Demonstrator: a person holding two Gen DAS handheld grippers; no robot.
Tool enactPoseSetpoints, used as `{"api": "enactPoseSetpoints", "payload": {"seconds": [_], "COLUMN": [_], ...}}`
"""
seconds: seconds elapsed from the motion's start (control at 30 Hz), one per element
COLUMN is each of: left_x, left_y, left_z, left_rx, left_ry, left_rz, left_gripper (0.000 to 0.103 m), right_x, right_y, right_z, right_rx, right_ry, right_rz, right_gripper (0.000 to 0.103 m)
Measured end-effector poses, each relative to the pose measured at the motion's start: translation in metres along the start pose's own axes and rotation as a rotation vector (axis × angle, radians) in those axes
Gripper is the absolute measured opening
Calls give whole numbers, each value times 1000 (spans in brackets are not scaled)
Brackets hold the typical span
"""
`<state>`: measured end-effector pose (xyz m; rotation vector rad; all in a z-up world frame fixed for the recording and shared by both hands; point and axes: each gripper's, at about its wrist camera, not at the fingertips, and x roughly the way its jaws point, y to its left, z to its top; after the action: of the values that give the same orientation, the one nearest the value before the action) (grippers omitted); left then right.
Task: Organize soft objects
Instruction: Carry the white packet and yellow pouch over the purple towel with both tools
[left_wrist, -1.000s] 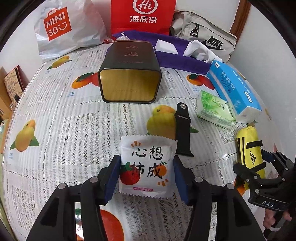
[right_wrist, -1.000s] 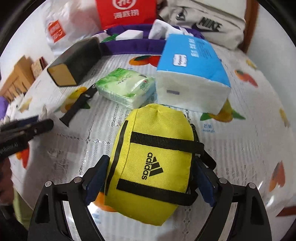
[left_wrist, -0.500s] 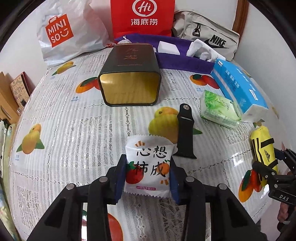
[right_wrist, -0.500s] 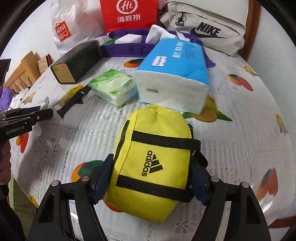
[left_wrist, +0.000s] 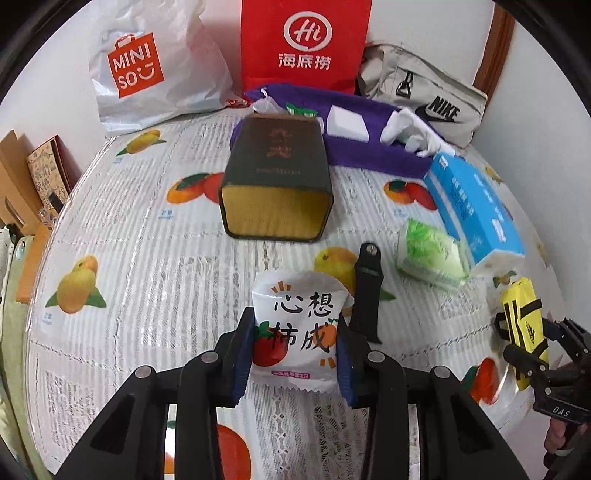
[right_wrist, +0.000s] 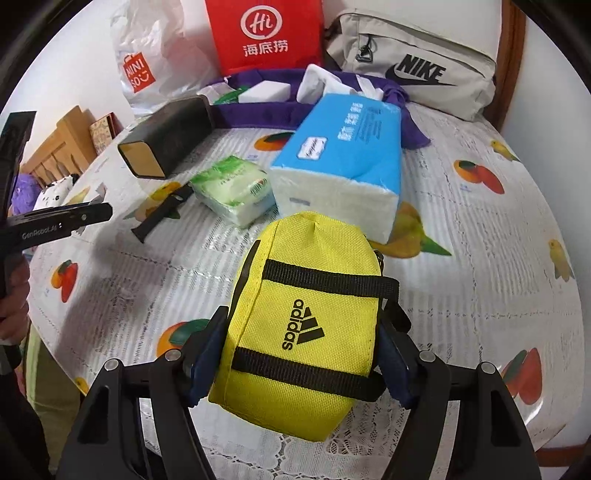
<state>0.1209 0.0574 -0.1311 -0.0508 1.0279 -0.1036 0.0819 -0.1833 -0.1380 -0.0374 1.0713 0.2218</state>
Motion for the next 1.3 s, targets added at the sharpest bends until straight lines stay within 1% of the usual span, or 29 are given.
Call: {"api": "enactPoseSetpoints", "payload": {"seconds": [0.13,0.3,0.53,0.63,0.87,1.03,1.2,1.3], "left_x": [-6,-11,-12,-11,-2,13,33,46], "left_y": [-2,0,6,7,6,7,5,4], "left_z": [12,32,62,78,120,147,171,185], "left_rx": [-8,-22,-47,-44,-17,-16,-27,-36], "left_ry": [-18,-36,-51,-59,-71,-68,-57,-41], "left_rz": [0,2,-5,-5,15,29,11,-14], "left_gripper": [36,36,36,36,37,37,37,37], "right_x": [-10,-26,-34,-34,-28,-14,4,14], "right_y": [0,0,-10,-14,-21,-28,-37,-42], "right_z": [11,30,70,93,144,179,211,227], "right_rx": [-6,-20,-21,-27,-48,-57,-55,-49], "right_ry": [-19,-64,-107,-130,-175,-190,-194,-193], "right_rz": [26,38,28,23,7,3,2,8], "right_gripper": [73,73,73,73,73,73,73,73]}}
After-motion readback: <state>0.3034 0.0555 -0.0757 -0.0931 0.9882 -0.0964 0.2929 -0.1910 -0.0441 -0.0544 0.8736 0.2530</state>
